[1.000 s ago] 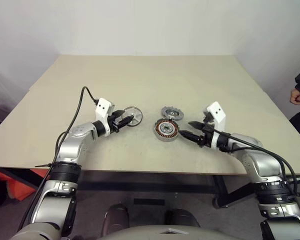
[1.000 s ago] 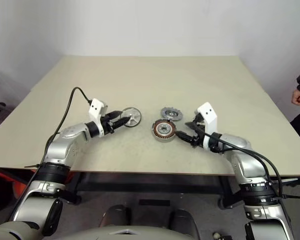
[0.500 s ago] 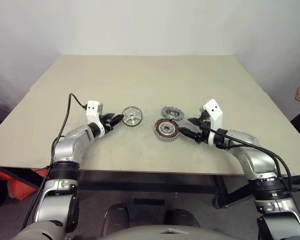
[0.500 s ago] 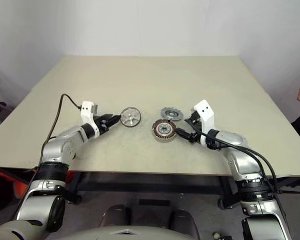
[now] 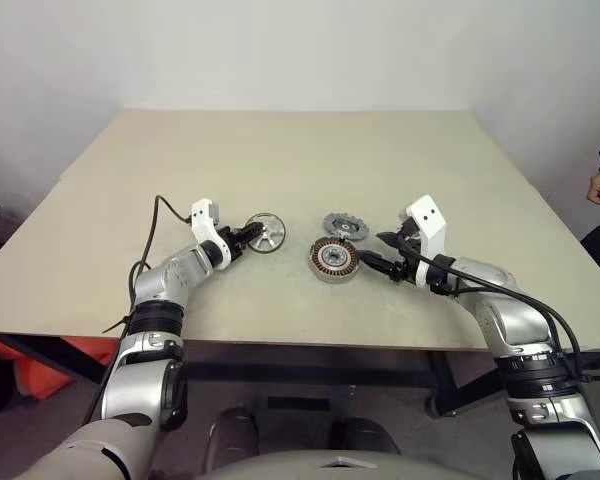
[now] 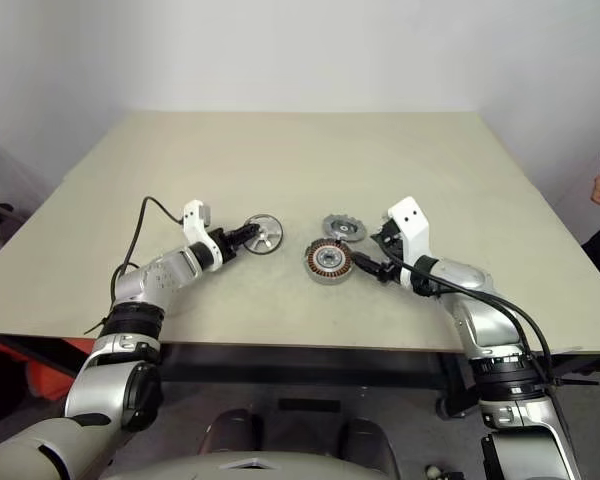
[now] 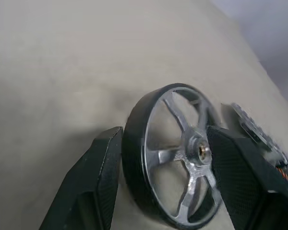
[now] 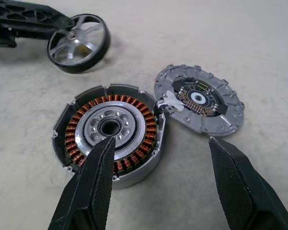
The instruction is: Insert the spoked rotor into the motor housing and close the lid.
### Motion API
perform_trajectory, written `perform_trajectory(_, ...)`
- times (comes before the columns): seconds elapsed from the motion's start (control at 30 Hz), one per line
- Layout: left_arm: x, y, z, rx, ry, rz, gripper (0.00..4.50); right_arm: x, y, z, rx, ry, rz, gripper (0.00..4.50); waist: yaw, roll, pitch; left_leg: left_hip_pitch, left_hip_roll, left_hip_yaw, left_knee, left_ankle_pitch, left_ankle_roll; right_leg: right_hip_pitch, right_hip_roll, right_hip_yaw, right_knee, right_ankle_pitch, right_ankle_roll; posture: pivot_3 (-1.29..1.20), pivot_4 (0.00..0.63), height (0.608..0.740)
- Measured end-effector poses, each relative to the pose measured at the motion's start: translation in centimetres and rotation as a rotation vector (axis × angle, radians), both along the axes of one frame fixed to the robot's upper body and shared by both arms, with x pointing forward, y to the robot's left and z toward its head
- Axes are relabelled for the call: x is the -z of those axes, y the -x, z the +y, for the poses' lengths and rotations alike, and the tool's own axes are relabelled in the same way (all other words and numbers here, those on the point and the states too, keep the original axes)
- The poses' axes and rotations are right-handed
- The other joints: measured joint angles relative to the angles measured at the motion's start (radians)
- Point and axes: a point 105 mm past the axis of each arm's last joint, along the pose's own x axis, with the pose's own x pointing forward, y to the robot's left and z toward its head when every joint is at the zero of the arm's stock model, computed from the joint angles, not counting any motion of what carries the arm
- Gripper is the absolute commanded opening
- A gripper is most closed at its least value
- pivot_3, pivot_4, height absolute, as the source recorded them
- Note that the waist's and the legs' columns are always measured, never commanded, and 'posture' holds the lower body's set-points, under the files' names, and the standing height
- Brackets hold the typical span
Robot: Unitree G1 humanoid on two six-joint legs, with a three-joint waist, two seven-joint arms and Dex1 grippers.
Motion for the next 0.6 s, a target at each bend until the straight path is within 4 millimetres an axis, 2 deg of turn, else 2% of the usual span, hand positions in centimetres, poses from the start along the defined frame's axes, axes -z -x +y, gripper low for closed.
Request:
perform_trajectory(0.33,0.0,-0.2,-0.3,-0.024,0.131,0.049,2.92,-0.2,-0.3,-0.2,0.012,0.003,-0.007,3.45,0.004,0.0,0.0,0.0,0.0,0.0,0.0,0.0,0.0,0.0,0.0,0.0,0.0,0.0,0.0,0.0,0.0,0.74)
perform_trajectory(0.6,-0.5,0.9,-0.9,0.036,0.224,0.036,2.92,-0.1,-0.4,-0.3,0.022,0.006,-0.008,3.45,0.004,0.0,0.0,0.0,0.0,0.0,0.0,0.0,0.0,0.0,-0.001,0.0,0.0,0.001,-0.001,0.0,0.0,0.74)
